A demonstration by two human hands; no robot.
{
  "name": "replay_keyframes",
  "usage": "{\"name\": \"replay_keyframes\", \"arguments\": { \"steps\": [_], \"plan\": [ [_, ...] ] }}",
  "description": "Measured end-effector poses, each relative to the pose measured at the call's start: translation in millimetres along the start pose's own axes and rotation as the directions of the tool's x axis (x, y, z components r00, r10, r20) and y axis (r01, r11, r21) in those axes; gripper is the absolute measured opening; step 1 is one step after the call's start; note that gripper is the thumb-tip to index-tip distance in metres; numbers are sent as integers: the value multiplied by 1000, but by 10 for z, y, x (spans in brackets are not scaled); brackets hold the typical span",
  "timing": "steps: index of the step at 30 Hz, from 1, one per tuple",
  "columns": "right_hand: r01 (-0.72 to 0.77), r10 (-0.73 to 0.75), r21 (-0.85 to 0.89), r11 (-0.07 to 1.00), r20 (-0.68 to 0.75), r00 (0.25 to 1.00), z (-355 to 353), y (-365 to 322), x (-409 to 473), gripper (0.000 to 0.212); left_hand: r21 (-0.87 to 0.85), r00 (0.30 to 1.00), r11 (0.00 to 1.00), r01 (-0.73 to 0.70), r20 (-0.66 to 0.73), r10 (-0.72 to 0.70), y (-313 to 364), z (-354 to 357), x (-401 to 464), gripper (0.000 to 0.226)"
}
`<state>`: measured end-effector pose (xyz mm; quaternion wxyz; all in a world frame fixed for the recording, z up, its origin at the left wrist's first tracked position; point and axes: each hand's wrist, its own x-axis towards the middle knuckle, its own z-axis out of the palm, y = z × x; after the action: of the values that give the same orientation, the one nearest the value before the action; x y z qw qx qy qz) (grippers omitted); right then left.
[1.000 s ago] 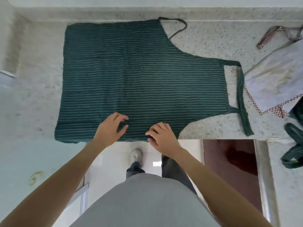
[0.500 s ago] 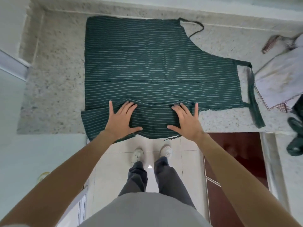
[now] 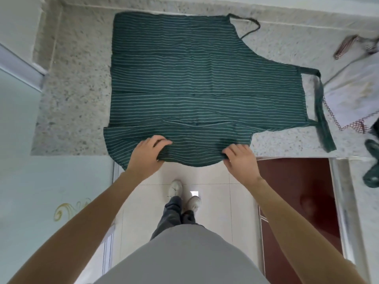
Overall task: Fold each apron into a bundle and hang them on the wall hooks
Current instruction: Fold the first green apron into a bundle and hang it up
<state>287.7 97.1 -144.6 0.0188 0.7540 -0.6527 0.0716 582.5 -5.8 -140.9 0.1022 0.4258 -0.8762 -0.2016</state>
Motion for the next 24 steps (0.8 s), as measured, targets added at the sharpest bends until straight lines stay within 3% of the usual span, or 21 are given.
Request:
{"name": "replay_keyframes", "arguments": {
  "steps": [4, 6, 10, 12, 18, 22, 24],
  "plan": [
    [-90, 89, -17, 996, -70, 994, -192, -19, -153, 7, -55, 991, 993, 104, -84, -108, 64, -242, -208, 27],
    [-153, 148, -53, 987, -92, 985, -268, -17, -218, 21, -27, 992, 994, 107, -71, -109, 92, -313, -300, 27],
    [-247, 239, -69, 967, -101, 966, -416, -66, -385, 32, -67, 963, 961, 267, -10, -268, 116, -368, -539, 30],
    [-201, 201, 8, 980, -72, 977, -443, -82, -474, 30, -92, 956, 951, 295, 23, -294, 82, -367, -660, 27],
    [-91, 86, 301, 949, 30, 996, -775, 49, -905, 19, 37, 984, 983, 180, 0, -180, 82, -413, -1000, 24],
    [-240, 197, 460, 855, 139, 970, -945, 96, -871, 14, 36, 930, 931, 363, 46, -364, 241, -418, -985, 28],
    [-296, 270, 537, 790, 129, 954, -986, 120, -780, 16, 44, 905, 905, 424, 3, -425, 291, -454, -908, 25]
  ]
}}
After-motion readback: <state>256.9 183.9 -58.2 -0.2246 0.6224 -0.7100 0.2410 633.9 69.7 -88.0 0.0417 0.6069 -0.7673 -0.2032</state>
